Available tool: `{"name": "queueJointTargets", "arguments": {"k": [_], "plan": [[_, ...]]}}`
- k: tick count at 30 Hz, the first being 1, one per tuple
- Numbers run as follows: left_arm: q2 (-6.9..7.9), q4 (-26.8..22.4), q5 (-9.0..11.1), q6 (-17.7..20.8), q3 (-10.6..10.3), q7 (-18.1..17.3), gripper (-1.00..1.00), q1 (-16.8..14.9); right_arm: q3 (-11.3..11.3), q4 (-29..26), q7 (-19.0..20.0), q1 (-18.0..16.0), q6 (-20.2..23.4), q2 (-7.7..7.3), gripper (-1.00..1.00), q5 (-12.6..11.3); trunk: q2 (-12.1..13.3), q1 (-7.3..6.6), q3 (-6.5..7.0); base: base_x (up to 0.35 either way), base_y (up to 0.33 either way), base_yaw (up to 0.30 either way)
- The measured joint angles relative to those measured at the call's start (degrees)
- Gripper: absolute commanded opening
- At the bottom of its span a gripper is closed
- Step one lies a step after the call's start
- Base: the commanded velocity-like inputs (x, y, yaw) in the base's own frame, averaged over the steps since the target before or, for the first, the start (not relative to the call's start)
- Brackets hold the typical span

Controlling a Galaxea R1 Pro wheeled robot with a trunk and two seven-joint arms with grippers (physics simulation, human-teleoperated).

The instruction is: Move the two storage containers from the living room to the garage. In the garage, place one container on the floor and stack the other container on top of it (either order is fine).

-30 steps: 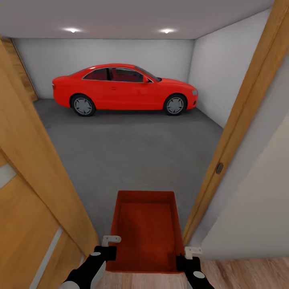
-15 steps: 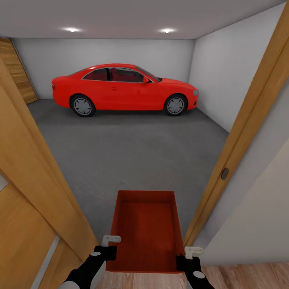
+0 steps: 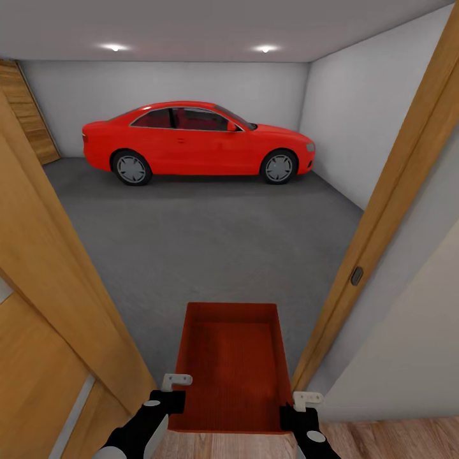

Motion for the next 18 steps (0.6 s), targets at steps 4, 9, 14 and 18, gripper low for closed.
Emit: {"name": "queueJointTargets", "arguments": {"k": [4, 9, 14, 18], "plan": [[0.00, 0.0, 0.0, 0.0, 0.0, 0.0, -1.00, 0.0, 0.0, 0.0, 0.0, 0.0, 0.0, 0.00, -1.00, 0.0, 0.0, 0.00, 0.00, 0.000, 0.000, 0.000], [0.01, 0.0, 0.0, 0.0, 0.0, 0.0, -1.00, 0.0, 0.0, 0.0, 0.0, 0.0, 0.0, 0.00, -1.00, 0.0, 0.0, -0.01, 0.00, 0.055, 0.000, 0.000], [0.01, 0.0, 0.0, 0.0, 0.0, 0.0, -1.00, 0.0, 0.0, 0.0, 0.0, 0.0, 0.0, 0.00, -1.00, 0.0, 0.0, -0.03, 0.00, 0.273, 0.000, 0.000], [0.00, 0.0, 0.0, 0.0, 0.0, 0.0, -1.00, 0.0, 0.0, 0.0, 0.0, 0.0, 0.0, 0.00, -1.00, 0.0, 0.0, -0.03, 0.00, 0.300, 0.000, 0.000]]}}
